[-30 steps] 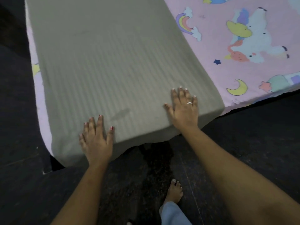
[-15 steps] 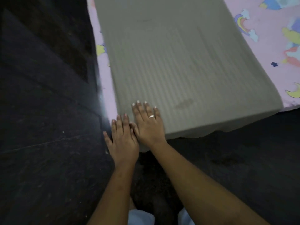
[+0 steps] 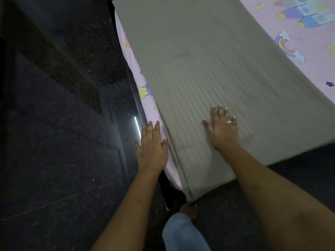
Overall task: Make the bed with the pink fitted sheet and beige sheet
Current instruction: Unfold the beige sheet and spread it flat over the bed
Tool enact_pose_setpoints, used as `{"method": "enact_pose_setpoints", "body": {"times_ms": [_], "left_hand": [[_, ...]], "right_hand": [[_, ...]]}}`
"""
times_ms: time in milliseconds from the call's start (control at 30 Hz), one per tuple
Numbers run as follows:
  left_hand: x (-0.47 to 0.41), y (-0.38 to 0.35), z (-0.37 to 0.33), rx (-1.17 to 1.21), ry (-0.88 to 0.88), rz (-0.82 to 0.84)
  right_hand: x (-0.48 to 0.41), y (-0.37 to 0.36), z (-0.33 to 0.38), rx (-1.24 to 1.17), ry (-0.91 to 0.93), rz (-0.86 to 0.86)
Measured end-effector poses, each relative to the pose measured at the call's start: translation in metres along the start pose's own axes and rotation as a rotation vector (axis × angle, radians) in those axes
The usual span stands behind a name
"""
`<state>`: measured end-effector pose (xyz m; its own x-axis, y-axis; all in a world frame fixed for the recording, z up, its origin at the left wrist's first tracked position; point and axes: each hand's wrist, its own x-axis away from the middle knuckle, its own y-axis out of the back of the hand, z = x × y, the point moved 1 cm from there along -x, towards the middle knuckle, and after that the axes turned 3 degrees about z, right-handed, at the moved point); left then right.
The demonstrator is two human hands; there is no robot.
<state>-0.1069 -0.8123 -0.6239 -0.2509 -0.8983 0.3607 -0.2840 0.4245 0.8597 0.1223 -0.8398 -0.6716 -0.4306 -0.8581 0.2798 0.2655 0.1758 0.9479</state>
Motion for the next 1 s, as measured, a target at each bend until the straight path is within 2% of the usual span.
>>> {"method": "enact_pose_setpoints", "body": {"times_ms": [133, 200, 333, 367, 400, 467, 533, 567, 633, 700, 767, 933, 1000], "left_hand": [[-0.037, 0.005, -0.009, 0.203, 0.014, 0.057], [-0.053, 0.010, -0.008, 0.198, 0.018, 0.075], [-0.100, 0.036, -0.011, 0.171, 0.026, -0.014], [-0.112, 0.042, -0.013, 0.166, 0.035, -0.027], [-0.127, 0.048, -0.016, 0.159, 0.052, -0.023], [-0.155, 0.057, -0.018, 0.197, 0.079, -0.029], [-0.185, 0.064, -0.017, 0.386, 0.068, -0.047], [-0.204, 0.069, -0.016, 0.515, 0.073, -0.046], [-0.235, 0.079, -0.014, 0.772, 0.134, 0.001], [-0.258, 0.089, -0.011, 0.999, 0.154, 0.087], [-0.285, 0.103, -0.008, 1.111, 0.125, 0.226], [-0.338, 0.143, 0.014, 1.099, 0.159, 0.612], [-0.358, 0.155, 0.018, 1.078, 0.148, 0.698]], "right_hand": [[0.005, -0.018, 0.080, -0.041, 0.122, -0.035], [0.011, -0.016, 0.112, -0.103, 0.216, 0.004], [-0.026, 0.002, 0.112, -0.076, 0.653, 0.082], [-0.041, 0.006, 0.105, -0.070, 0.669, 0.056], [-0.058, 0.011, 0.095, -0.085, 0.586, 0.024], [-0.087, 0.018, 0.073, -0.124, 0.224, -0.060], [-0.101, 0.016, 0.057, -0.101, -0.093, -0.041], [-0.106, 0.012, 0.062, -0.085, -0.176, -0.029], [-0.110, 0.007, 0.095, -0.089, -0.201, -0.068], [-0.113, 0.004, 0.139, -0.108, -0.148, -0.088], [-0.128, 0.006, 0.183, -0.125, -0.128, -0.094], [-0.186, 0.024, 0.265, -0.154, -0.099, -0.047], [-0.207, 0.037, 0.282, -0.202, 0.015, 0.009]]}}
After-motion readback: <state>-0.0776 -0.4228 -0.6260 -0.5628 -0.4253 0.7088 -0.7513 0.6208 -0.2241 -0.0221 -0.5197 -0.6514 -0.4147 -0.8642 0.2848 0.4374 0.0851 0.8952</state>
